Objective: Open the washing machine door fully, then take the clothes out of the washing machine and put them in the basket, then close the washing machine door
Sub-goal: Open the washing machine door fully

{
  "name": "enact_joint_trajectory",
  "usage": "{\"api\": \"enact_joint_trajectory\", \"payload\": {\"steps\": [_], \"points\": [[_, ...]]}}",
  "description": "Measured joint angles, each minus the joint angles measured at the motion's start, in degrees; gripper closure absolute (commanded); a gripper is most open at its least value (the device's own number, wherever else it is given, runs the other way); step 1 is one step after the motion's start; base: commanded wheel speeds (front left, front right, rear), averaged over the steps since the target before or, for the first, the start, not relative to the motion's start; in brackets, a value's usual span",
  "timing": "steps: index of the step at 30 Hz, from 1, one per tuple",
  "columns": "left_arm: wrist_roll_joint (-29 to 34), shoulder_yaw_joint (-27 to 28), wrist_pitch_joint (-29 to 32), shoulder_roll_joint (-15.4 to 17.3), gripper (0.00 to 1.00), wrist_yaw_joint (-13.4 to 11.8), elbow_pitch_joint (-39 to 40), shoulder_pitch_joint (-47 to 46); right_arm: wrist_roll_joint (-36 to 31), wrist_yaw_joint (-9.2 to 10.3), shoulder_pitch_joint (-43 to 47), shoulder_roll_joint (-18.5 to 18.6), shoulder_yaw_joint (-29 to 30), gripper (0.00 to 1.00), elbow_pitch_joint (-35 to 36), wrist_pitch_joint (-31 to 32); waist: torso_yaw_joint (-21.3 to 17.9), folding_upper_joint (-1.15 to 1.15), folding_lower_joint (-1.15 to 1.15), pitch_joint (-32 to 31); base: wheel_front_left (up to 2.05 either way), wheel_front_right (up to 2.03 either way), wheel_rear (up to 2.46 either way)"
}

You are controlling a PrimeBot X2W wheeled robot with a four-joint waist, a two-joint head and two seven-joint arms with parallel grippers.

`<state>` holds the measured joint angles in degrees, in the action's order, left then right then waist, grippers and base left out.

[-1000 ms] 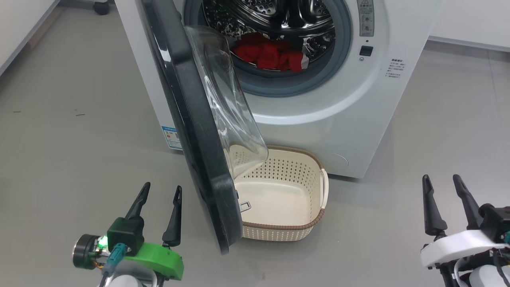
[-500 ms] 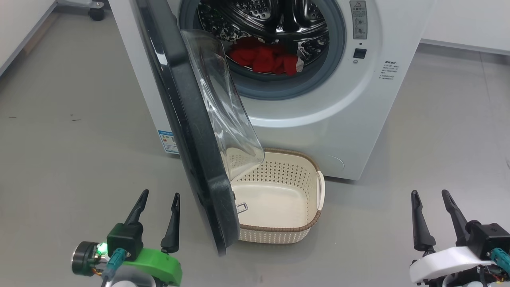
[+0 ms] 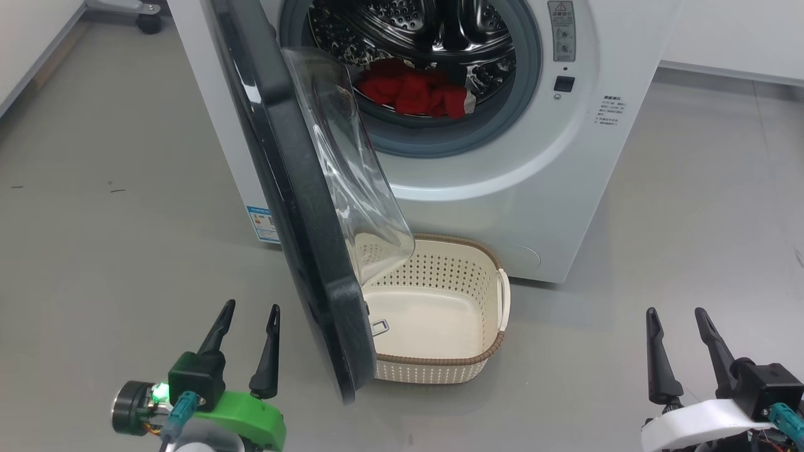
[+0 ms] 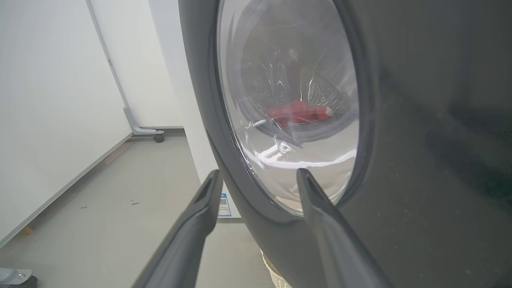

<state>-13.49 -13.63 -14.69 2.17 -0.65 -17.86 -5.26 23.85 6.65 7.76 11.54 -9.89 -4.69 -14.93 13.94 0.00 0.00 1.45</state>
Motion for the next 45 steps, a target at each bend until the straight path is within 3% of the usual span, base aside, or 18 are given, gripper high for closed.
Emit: {"api": "enact_joint_trajectory", "payload": {"steps": [2, 16, 23, 35, 41, 45], "points": [[0.0, 0.0, 0.0, 0.0, 1.00, 0.0, -0.1, 0.0, -0.2, 0.00, 0.1, -0.3, 0.1, 0.00, 0.1, 0.0, 0.0, 0.00, 0.00, 0.0, 0.00, 0.00, 0.00], [0.2, 0.0, 0.0, 0.0, 1.00, -0.1, 0.0, 0.0, -1.9, 0.00, 1.0, -1.0, 1.1, 0.00, 0.6, 0.0, -0.1, 0.00, 0.00, 0.1, 0.00, 0.00, 0.00], [0.1, 1.9, 0.0, 0.0, 1.00, -0.8, 4.0, -0.2, -2.8, -0.04, 1.1, -1.2, 1.6, 0.00, 0.9, 0.0, -0.1, 0.00, 0.00, 0.6, 0.00, 0.00, 0.00], [0.2, 6.0, 0.0, 0.0, 1.00, -2.6, 22.9, -7.3, -3.8, -0.54, 1.1, -1.5, 2.4, 0.00, 1.3, 0.0, 0.0, 0.00, 0.00, 0.7, 0.00, 0.00, 0.00], [0.8, 3.0, -0.1, 0.0, 1.00, -2.1, 32.5, -9.6, -4.2, -1.04, 1.2, -1.7, 2.5, 0.00, 1.2, 0.0, -0.1, 0.00, 0.00, 0.5, 0.00, 0.00, 0.00], [0.4, -0.3, -0.1, 0.0, 1.00, -1.0, 34.8, -9.7, -4.4, -1.12, 1.2, -1.9, 2.5, 0.00, 1.2, 0.0, -0.3, 0.00, 0.00, 0.4, 0.00, 0.00, 0.00]]}}
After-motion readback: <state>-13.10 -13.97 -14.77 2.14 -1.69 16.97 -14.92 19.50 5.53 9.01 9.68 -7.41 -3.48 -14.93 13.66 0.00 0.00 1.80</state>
